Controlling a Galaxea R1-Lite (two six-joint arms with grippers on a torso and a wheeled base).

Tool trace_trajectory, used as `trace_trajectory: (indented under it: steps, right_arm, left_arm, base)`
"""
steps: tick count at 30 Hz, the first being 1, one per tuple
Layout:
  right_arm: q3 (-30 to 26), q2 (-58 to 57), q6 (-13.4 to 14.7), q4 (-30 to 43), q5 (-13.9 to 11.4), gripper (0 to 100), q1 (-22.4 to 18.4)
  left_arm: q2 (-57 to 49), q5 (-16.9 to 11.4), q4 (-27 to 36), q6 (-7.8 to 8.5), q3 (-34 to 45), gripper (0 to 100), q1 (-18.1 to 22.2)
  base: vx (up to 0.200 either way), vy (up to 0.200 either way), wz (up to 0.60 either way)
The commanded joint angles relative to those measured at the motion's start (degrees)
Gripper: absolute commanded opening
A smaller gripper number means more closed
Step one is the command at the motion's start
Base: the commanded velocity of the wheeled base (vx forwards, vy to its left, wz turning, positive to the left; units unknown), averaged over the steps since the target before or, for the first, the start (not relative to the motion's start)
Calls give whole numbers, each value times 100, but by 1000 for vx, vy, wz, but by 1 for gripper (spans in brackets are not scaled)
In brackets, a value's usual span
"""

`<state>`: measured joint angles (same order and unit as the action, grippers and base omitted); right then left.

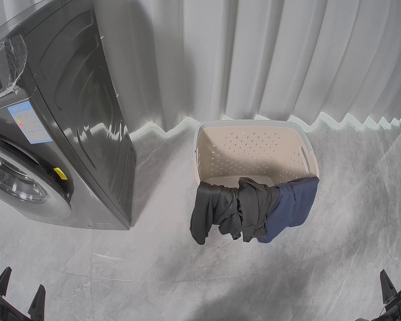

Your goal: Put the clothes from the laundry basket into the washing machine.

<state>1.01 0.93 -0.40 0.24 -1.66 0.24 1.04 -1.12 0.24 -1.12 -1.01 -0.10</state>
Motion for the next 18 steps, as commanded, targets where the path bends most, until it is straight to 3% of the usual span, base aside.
trace_trajectory:
  steps: [1, 18]
  right_arm:
    - [-92, -93, -4, 2, -1, 100, 2]
    - [-92, -93, -4, 2, -1, 100, 2]
  left_arm:
    - [-104, -2, 2, -2, 84, 100, 1]
    - [-104, -2, -7, -2, 92, 100, 1]
  base:
    - [0, 200, 0]
    - [0, 200, 0]
